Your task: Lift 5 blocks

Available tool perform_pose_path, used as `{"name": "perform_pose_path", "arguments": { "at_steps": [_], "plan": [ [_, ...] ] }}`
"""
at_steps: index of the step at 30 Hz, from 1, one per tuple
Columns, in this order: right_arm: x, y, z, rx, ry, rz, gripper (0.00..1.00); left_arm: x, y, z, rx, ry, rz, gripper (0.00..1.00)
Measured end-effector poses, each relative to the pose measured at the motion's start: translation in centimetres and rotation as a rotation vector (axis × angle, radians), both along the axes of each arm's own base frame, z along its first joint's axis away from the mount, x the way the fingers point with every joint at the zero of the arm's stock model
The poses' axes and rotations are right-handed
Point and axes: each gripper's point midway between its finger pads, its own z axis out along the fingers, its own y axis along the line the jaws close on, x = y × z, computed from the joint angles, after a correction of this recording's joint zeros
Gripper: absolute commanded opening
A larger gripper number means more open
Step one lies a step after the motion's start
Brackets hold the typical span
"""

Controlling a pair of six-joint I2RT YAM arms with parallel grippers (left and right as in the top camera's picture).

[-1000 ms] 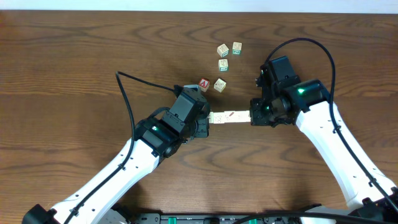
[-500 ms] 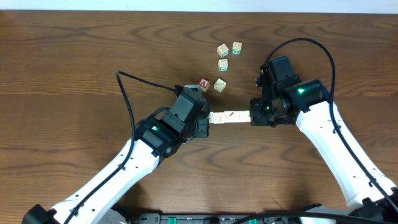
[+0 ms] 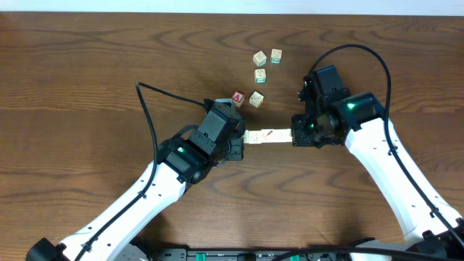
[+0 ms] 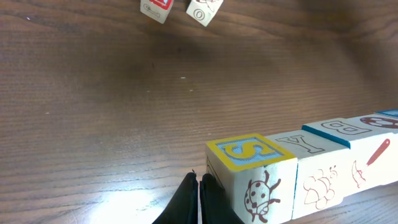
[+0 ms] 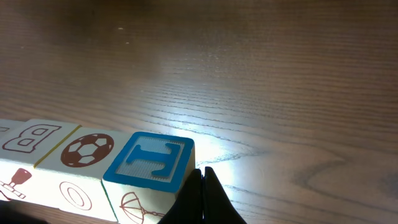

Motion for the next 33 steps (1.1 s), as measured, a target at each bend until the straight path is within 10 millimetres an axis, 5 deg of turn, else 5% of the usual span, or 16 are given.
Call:
{"name": "perform_pose_path", "arguments": {
  "at_steps": [33],
  "plan": [
    [-0.16,0.36,0.05,0.022,0.01,-0.001,0.01,0.28,0.42,0.41,0.031,-0.019,0.018,0.07]
  ]
}}
